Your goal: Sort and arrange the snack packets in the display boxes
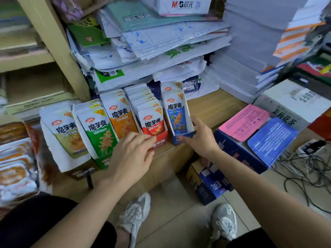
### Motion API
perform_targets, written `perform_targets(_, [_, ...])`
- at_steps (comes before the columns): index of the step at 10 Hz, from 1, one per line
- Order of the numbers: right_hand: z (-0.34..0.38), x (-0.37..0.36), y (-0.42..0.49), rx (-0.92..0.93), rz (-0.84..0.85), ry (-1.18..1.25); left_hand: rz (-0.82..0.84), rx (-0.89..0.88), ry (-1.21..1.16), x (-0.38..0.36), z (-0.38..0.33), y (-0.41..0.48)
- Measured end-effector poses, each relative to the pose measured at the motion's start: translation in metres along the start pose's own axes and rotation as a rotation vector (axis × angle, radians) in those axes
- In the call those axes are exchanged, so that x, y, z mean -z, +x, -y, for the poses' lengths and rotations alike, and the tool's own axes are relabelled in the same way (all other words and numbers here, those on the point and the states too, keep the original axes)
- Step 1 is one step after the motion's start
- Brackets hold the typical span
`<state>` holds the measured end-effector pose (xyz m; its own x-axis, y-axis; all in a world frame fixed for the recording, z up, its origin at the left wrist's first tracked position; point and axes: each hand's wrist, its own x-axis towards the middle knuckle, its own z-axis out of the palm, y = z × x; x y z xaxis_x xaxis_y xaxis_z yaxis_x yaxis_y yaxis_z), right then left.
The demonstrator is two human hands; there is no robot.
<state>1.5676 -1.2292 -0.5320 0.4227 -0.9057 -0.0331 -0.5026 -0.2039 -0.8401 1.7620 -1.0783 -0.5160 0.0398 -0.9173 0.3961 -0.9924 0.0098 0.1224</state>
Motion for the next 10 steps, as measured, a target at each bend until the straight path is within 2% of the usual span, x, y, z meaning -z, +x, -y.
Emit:
perform_targets(4, [-0.009, 0.015, 0.041, 0.078, 0.206, 0.008, 0.007, 0.03, -0.019, -0.011, -0.001, -0.015])
perform_targets(6, [-0.013, 0.018, 0.045, 0.045, 0.355, 0.131, 0.019, 0.037, -0.023, -0.013, -0.001, -0.014])
perform_targets(7, [-0.014, 0.02, 0.047, 0.043, 0.37, 0.142, 0.011, 0.04, -0.03, -0.013, -0.001, -0.013])
perform_targets(9, [-0.001, 0.032, 0.038, 0.008, 0.254, 0.085, 0.051, 0.041, -0.026, -0.009, -0.005, -0.013])
perform_targets(10, [0.016, 0.028, 0.018, 0.089, 0.073, -0.073, 0.059, 0.031, -0.026, -0.004, -0.006, -0.022])
